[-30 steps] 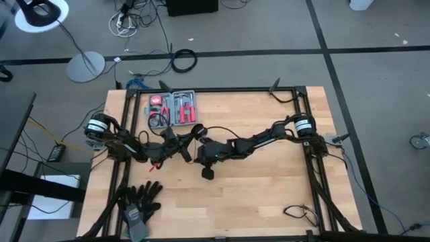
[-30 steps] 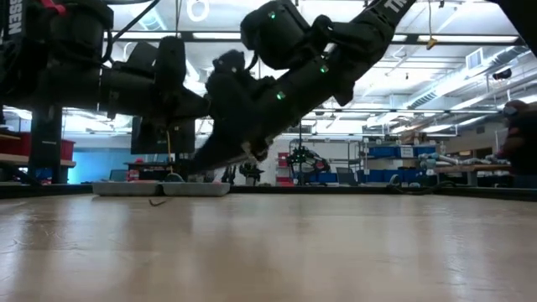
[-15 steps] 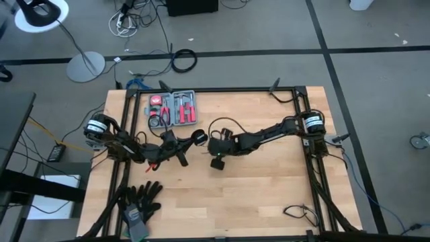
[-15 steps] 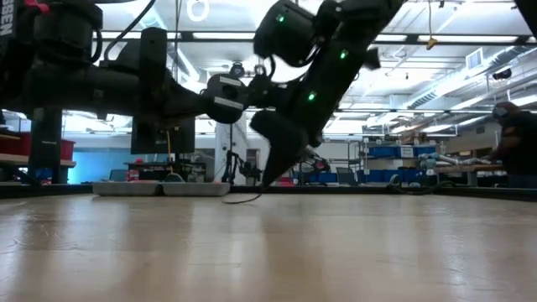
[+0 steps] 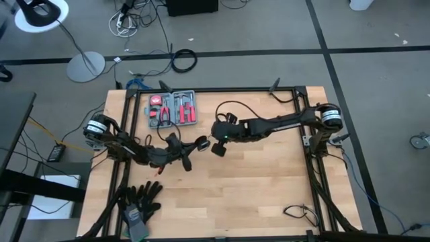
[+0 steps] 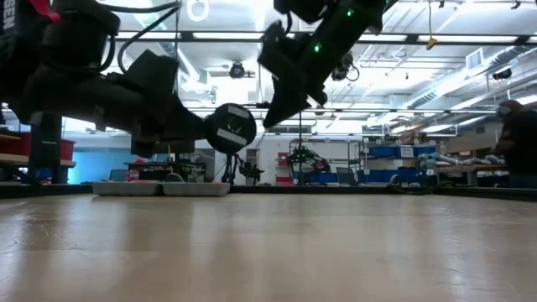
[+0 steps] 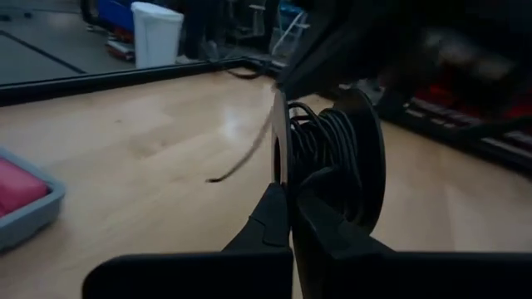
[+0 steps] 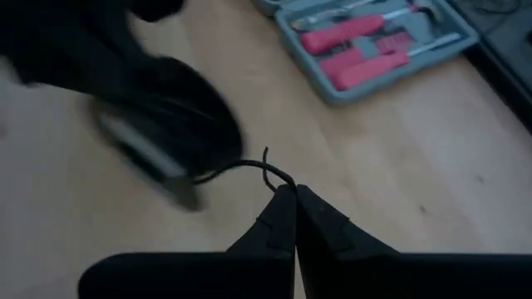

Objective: Coil cords
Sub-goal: Coil the black wire onto the spool

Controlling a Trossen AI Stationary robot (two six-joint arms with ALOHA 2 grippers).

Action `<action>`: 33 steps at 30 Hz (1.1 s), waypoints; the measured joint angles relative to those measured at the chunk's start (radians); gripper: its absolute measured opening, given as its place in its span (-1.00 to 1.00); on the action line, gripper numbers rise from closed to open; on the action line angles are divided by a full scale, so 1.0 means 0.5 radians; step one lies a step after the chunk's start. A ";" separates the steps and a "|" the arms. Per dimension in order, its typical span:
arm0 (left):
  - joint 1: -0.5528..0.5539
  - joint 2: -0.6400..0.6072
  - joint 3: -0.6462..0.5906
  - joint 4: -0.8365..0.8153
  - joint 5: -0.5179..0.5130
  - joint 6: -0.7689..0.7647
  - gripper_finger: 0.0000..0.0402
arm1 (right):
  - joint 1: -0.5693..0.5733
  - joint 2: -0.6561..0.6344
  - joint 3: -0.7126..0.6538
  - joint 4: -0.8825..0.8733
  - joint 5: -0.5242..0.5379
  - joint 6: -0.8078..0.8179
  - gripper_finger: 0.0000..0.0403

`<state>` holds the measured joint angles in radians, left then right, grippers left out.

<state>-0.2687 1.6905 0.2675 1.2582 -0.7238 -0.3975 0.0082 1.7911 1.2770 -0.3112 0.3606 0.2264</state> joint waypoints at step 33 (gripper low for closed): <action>0.014 0.000 0.210 -0.280 -0.325 0.209 -1.00 | 0.062 0.083 0.000 0.488 -0.732 0.078 -0.99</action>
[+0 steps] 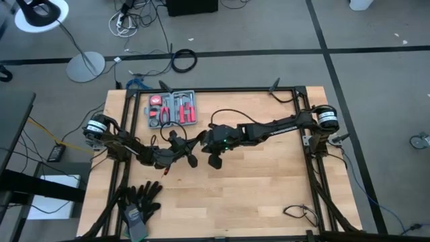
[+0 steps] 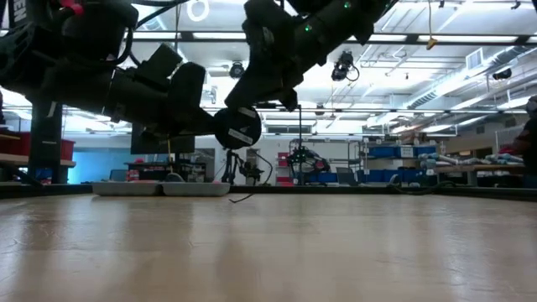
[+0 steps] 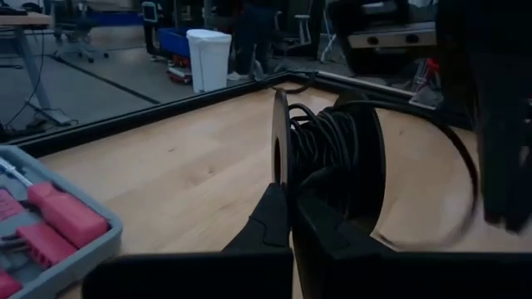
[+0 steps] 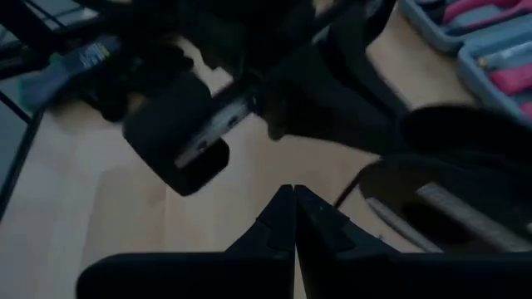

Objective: Coil cords
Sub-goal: Coil the black wire onto the spool

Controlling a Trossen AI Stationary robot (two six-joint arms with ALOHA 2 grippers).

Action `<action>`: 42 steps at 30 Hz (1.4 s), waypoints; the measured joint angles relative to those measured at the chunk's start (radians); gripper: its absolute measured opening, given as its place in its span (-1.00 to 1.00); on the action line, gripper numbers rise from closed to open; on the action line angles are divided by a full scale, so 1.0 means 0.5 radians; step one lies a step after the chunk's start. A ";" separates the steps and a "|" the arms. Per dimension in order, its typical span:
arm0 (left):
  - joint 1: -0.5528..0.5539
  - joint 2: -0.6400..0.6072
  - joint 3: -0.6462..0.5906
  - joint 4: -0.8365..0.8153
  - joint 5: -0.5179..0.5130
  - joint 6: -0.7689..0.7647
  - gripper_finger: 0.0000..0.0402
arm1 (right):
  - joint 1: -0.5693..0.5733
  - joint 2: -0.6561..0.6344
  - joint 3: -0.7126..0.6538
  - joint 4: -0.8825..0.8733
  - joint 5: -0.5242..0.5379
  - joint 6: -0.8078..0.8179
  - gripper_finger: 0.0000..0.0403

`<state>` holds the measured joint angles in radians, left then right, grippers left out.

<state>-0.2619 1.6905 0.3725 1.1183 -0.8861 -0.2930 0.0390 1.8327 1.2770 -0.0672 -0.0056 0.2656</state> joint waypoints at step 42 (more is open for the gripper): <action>0.000 0.000 -0.061 0.032 0.000 -0.110 -1.00 | 0.246 -0.141 -1.869 2.444 1.296 0.542 -0.92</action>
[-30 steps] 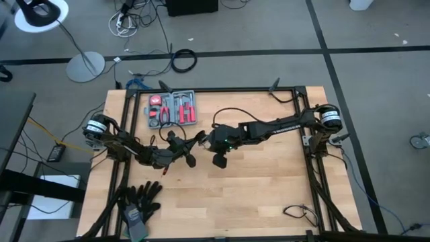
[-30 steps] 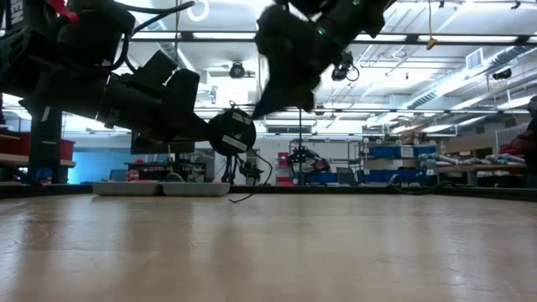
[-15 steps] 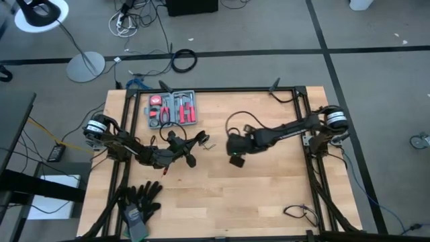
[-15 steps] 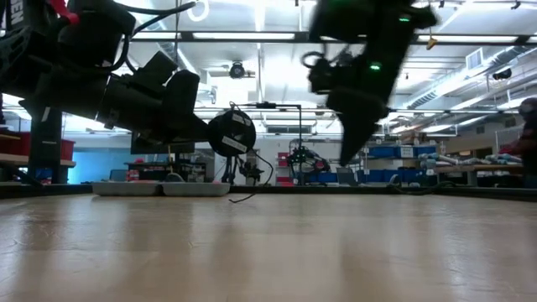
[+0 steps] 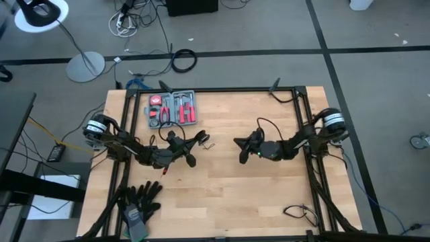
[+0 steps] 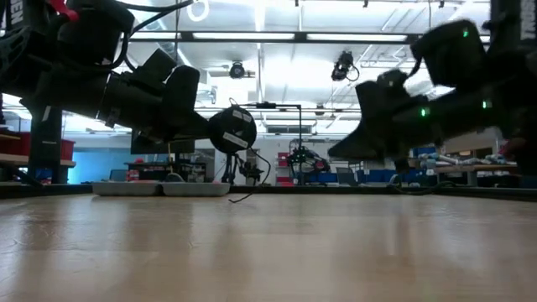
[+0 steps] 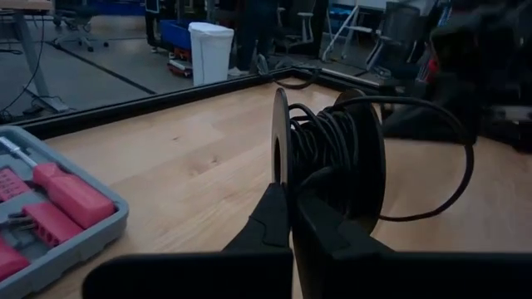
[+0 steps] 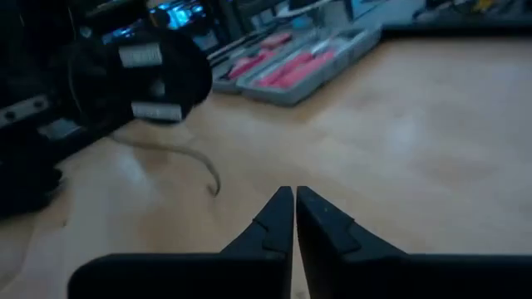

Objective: Coil cords
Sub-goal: Coil the black wire onto the spool

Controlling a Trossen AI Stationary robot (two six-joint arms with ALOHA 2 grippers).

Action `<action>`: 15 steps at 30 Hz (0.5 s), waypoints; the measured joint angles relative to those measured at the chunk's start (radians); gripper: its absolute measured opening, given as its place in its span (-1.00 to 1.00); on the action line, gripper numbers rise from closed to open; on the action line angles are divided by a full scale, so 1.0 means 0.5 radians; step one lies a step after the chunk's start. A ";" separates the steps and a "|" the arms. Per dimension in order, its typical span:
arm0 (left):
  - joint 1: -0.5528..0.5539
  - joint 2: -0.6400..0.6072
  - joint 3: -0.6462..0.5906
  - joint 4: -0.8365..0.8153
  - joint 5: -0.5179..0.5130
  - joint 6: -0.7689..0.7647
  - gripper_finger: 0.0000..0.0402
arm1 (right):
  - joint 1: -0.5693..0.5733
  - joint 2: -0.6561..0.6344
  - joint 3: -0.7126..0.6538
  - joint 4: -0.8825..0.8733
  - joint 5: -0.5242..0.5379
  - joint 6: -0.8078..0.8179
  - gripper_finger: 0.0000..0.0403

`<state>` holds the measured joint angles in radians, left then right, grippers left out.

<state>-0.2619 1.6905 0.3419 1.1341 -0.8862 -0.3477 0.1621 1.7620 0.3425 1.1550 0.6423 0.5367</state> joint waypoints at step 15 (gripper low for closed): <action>0.000 0.000 0.000 0.002 0.012 -0.003 -1.00 | -0.059 0.651 0.583 0.159 -0.351 -0.677 -0.34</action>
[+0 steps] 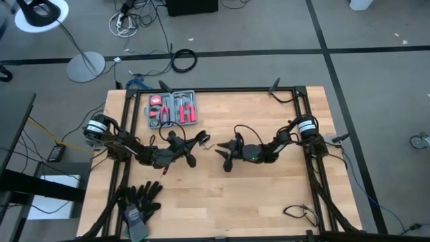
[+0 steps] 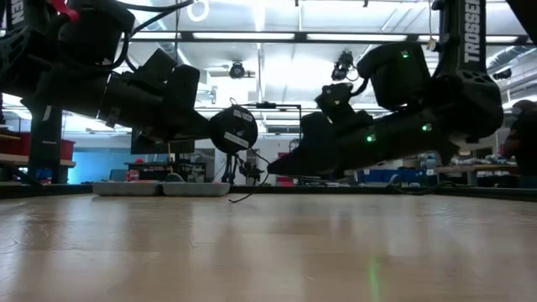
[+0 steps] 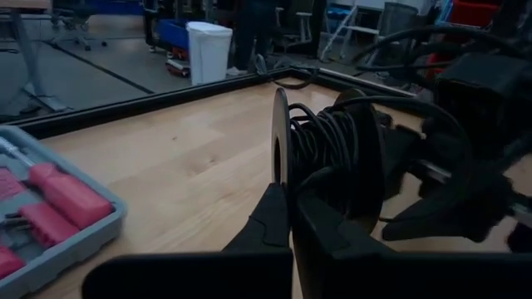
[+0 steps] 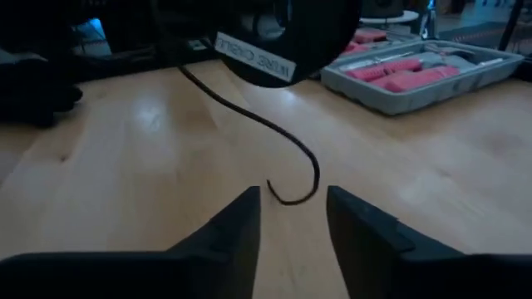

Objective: Coil cords
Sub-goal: Coil the black wire onto the spool

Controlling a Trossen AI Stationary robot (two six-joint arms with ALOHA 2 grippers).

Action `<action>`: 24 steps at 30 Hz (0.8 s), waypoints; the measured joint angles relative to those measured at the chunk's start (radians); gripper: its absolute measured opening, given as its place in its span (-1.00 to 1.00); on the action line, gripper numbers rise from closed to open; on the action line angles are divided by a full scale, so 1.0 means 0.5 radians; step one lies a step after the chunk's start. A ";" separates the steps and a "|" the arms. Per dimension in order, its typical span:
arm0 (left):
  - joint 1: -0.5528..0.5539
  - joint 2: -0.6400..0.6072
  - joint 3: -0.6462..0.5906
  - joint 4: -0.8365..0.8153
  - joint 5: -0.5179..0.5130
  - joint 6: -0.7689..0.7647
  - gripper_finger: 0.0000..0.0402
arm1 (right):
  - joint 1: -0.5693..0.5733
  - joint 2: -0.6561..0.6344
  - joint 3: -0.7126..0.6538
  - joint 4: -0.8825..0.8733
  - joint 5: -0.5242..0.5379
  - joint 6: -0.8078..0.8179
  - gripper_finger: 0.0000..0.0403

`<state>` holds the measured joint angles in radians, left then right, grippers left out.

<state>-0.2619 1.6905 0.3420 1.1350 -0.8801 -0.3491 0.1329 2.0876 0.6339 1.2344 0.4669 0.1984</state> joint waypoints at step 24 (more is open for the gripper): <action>0.000 0.000 0.000 0.046 0.040 0.008 -1.00 | -0.060 0.008 0.338 -0.645 -0.190 -0.011 -0.94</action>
<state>-0.2619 1.6905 0.3420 1.1580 -0.8599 -0.3450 0.1029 2.0918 0.8031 0.9120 0.3721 0.1932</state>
